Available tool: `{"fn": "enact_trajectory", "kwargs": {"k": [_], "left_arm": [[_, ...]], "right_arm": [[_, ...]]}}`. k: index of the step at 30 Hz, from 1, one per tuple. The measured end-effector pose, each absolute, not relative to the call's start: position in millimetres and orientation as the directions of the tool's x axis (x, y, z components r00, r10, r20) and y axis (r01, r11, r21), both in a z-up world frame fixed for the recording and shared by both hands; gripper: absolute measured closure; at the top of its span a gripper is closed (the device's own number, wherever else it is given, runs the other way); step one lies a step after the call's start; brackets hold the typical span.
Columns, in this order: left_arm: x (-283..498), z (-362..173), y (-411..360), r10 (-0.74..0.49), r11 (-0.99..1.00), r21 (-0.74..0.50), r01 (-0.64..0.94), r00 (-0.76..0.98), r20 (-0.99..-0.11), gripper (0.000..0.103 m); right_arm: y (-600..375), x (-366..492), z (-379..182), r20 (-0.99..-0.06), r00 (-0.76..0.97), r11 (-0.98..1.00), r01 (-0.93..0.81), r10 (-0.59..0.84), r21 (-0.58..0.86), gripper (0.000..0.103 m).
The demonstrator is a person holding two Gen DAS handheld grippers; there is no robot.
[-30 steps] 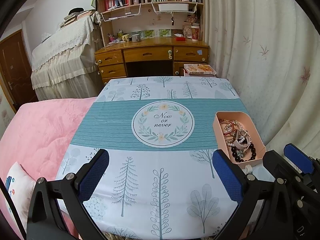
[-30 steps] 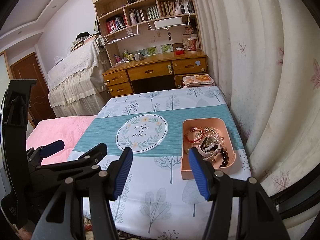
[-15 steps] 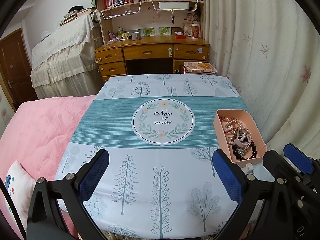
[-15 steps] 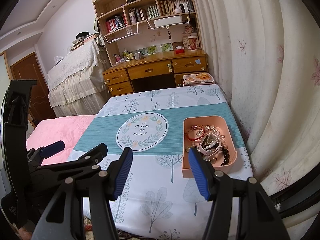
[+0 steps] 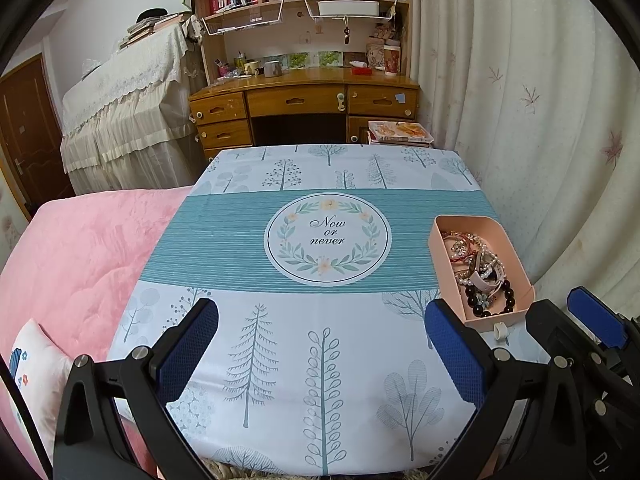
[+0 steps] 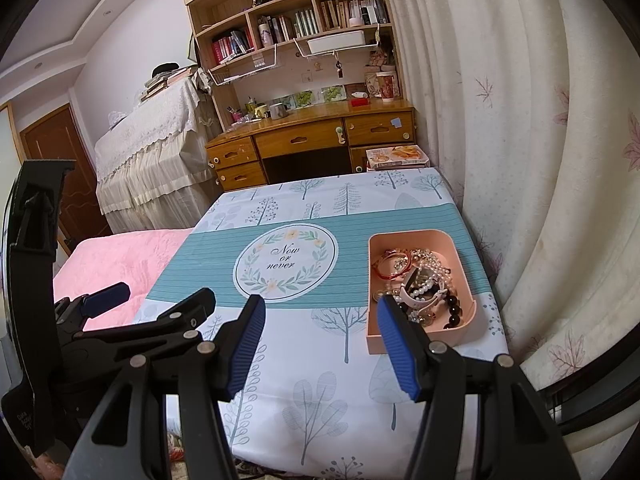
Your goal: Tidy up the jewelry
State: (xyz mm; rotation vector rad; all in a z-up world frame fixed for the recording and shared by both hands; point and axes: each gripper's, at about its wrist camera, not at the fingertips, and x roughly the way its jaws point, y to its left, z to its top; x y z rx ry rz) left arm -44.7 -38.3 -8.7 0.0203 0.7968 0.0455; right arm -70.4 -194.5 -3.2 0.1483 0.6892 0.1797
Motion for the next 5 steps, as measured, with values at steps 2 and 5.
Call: {"fn": "enact_trajectory", "kwargs": {"k": [2, 5], "left_arm": [[-43.8, -8.2, -37.9, 0.047, 0.999, 0.034, -0.033, 0.698, -0.715, 0.001], [-42.4, -8.2, -37.8, 0.046, 0.999, 0.033, -0.033, 0.697, -0.716, 0.001]], "right_arm": [[-194.4, -70.7, -3.0, -0.616, 0.758, 0.974, -0.116, 0.213, 0.194, 0.044], [-194.3, -70.3, -3.3, -0.616, 0.759, 0.975, -0.115, 0.21, 0.191, 0.044]]}}
